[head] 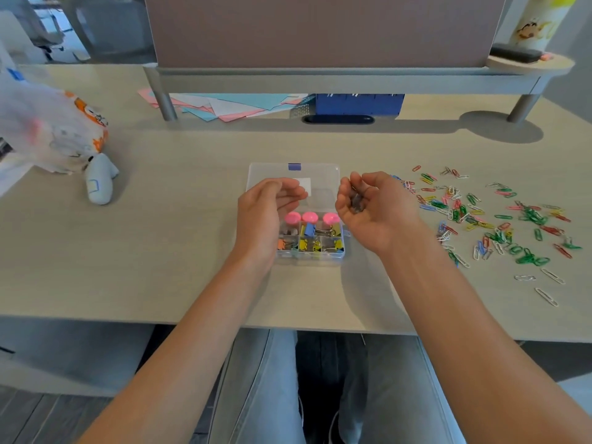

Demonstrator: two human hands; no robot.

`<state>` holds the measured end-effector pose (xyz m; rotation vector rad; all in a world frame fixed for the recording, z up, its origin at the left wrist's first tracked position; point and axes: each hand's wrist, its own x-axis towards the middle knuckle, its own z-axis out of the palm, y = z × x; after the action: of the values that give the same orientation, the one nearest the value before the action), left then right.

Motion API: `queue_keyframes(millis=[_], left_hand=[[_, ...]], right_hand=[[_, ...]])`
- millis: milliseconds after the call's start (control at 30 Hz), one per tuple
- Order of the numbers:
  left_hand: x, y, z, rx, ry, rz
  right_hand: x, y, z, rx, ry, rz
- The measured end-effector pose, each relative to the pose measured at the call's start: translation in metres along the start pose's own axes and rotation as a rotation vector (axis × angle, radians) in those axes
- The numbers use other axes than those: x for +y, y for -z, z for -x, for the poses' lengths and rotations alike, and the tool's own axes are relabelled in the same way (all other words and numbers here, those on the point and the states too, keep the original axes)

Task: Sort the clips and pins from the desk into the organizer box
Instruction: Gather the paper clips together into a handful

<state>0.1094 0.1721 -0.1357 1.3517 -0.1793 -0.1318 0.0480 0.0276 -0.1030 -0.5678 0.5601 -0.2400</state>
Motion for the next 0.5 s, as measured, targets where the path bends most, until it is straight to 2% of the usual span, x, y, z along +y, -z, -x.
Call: queue_keyframes(millis=[133,267,400,500], left_hand=[[0.007,0.014,0.010,0.042,-0.126,-0.086],[0.008,0.051,0.028,0.094,-0.283,-0.496],[-0.001,0.078,0.033,-0.013,-0.263,-0.778],[-0.012,0.089,0.031,-0.152,-0.236,-0.883]], right_hand=[[0.021,-0.009,0.000,-0.003,0.081,0.072],[0.045,-0.029,-0.003,0.063,0.163,0.069],[0.061,-0.047,-0.008,0.119,0.274,0.121],[0.071,-0.054,-0.010,0.139,0.334,0.198]])
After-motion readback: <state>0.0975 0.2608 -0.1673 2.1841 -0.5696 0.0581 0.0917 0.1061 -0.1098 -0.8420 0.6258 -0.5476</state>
